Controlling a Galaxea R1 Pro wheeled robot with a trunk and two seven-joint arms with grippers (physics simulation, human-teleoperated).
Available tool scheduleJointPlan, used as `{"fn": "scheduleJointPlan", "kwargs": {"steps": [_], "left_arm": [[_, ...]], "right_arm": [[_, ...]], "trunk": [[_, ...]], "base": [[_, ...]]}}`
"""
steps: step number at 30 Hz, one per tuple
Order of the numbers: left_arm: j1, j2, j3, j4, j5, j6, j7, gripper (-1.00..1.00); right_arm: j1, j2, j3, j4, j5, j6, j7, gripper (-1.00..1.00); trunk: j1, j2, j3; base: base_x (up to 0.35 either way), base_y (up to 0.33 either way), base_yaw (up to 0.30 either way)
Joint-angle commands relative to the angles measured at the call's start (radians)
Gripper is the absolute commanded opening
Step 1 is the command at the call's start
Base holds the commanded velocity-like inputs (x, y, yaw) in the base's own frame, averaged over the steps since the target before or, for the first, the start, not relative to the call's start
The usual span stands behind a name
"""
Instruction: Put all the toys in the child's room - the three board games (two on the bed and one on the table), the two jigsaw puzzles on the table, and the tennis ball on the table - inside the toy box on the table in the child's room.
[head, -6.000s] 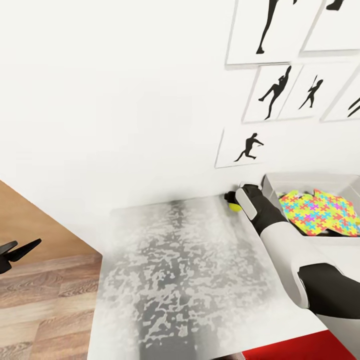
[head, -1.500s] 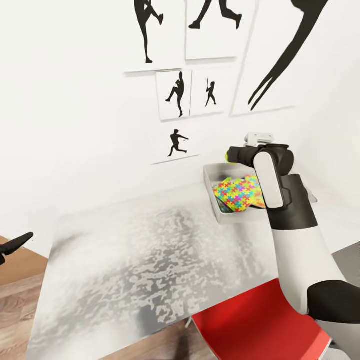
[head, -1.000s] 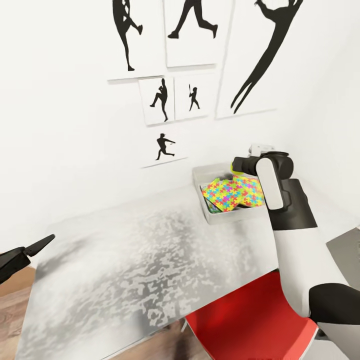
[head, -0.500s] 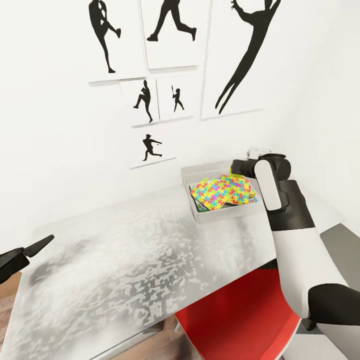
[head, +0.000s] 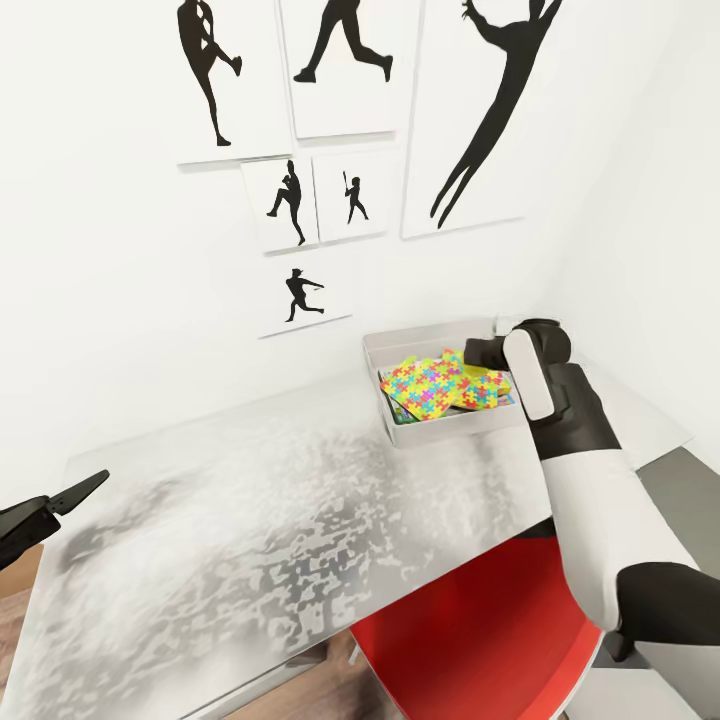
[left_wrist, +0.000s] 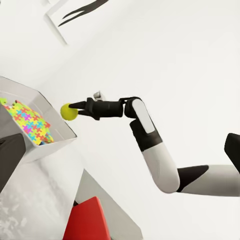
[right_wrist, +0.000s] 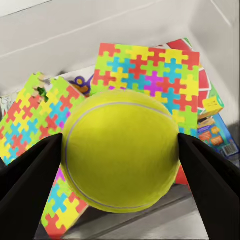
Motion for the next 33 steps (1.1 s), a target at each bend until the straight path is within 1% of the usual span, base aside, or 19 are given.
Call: {"fn": "scheduleJointPlan", "kwargs": {"steps": [1,2,4,8,11,14,19,23,25,27,29,33], "left_arm": [[0.0,0.001,0.0,0.0,0.001,0.011,-0.002,1.0],[-0.001,0.001,0.0,0.0,0.001,0.011,-0.002,1.0],[-0.001,0.001,0.0,0.0,0.001,0.011,-0.002,1.0],[-0.001,0.001,0.0,0.0,0.001,0.01,-0.002,1.0],[-0.001,0.001,0.001,0.0,0.001,0.009,-0.002,1.0],[-0.001,0.002,0.001,0.0,0.001,0.009,-0.002,1.0],[-0.001,0.003,0.008,0.007,0.001,0.009,-0.002,1.0],[-0.001,0.003,0.014,0.009,0.001,0.009,-0.002,1.0],[0.0,0.003,0.015,0.009,0.001,0.009,-0.002,1.0],[0.0,0.003,0.015,0.009,0.001,0.009,-0.002,1.0],[0.0,0.003,0.015,0.009,0.001,0.009,-0.002,1.0],[0.0,0.003,0.015,0.009,0.001,0.009,-0.002,1.0]], "right_arm": [[-0.003,-0.002,-0.008,0.015,-0.009,0.002,-0.011,-1.0],[-0.007,-0.004,-0.019,0.028,-0.007,0.002,-0.012,-1.0],[-0.035,-0.008,-0.035,0.074,-0.004,0.002,-0.014,-1.0],[-0.075,-0.014,-0.042,0.132,-0.002,-0.005,-0.015,-1.0],[-0.101,-0.021,-0.044,0.145,-0.002,-0.006,-0.015,-1.0],[-0.112,-0.024,-0.045,0.15,-0.001,-0.007,-0.022,-1.0],[-0.128,-0.032,-0.045,0.16,-0.002,-0.006,-0.065,-1.0],[-0.142,-0.051,-0.045,0.193,-0.002,-0.008,-0.079,-1.0],[-0.163,-0.068,-0.045,0.237,-0.002,-0.012,-0.084,-1.0],[-0.181,-0.079,-0.044,0.29,-0.002,-0.021,-0.086,-1.0],[-0.191,-0.084,-0.044,0.325,0.0,-0.032,-0.087,-1.0],[-0.198,-0.087,-0.044,0.349,-0.003,-0.039,-0.087,-1.0]], "trunk": [[0.001,-0.002,-0.002],[0.001,-0.002,-0.002],[0.001,-0.002,-0.002],[0.001,-0.002,-0.002],[0.001,-0.002,-0.002],[0.001,-0.002,-0.002],[0.001,-0.002,-0.002],[0.001,-0.002,-0.002],[0.001,-0.002,-0.002],[0.001,-0.002,-0.002],[0.001,-0.002,-0.002],[0.001,-0.002,-0.002]], "base": [[0.0,0.0,0.0],[0.0,0.0,0.0],[0.0,0.0,0.0],[0.0,0.0,0.0],[0.0,0.0,0.0],[0.0,0.0,0.0],[0.0,0.0,0.0],[0.0,0.0,0.0],[0.0,0.0,0.0],[0.0,0.0,0.0],[0.0,0.0,0.0],[0.0,0.0,0.0]]}}
